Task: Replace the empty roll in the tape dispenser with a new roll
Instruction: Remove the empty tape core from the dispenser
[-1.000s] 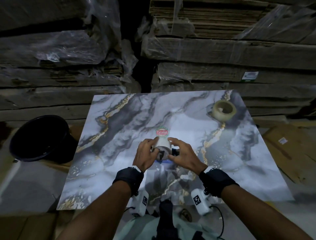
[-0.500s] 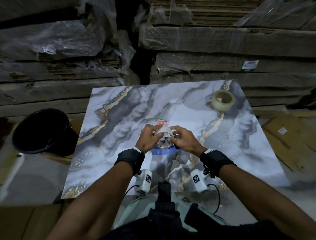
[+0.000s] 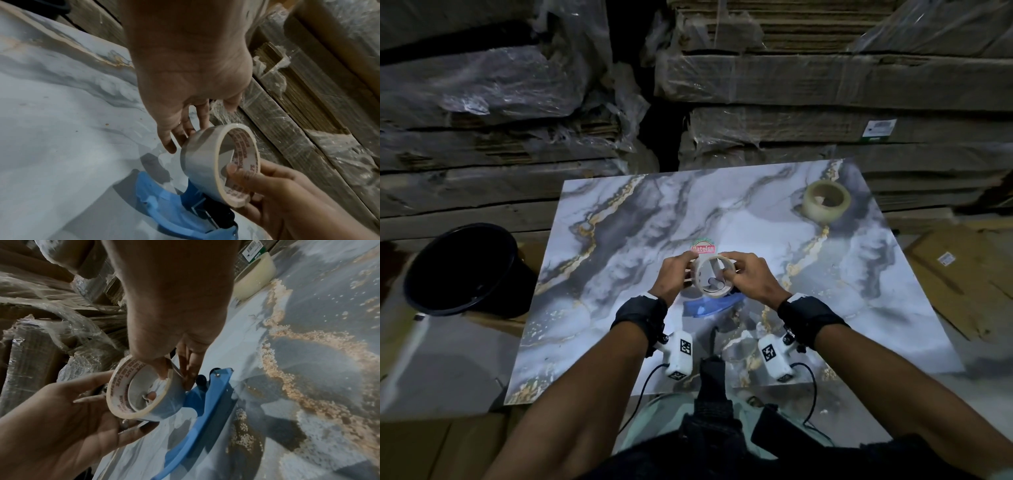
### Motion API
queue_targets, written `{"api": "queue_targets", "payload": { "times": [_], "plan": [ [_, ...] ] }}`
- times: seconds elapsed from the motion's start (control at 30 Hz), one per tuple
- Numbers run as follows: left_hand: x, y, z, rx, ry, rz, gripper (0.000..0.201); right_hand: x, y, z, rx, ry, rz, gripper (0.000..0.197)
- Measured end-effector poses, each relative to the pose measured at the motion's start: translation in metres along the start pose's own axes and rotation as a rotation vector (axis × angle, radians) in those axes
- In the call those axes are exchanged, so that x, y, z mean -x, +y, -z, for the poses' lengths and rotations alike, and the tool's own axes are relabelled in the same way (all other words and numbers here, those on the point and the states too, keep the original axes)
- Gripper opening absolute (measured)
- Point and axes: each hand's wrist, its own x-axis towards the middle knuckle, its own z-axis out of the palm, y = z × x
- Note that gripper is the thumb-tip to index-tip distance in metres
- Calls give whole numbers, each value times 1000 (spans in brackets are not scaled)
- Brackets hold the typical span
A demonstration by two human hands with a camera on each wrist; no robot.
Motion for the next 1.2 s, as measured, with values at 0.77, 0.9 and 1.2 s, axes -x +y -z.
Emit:
{"api": "queue_targets", "payload": {
  "times": [0.77,0.9,1.2],
  "plan": [
    [-4,-16,2,28,8,13,36,3,8,24,-112,-196,-47,41],
    [-1,-19,1,3,31,-31,33,4,10,31,-128,-260,-40,46],
    [11,-31,5,-117,44,-124,31,20,15,63,-239,-314,-65,45]
  ]
}}
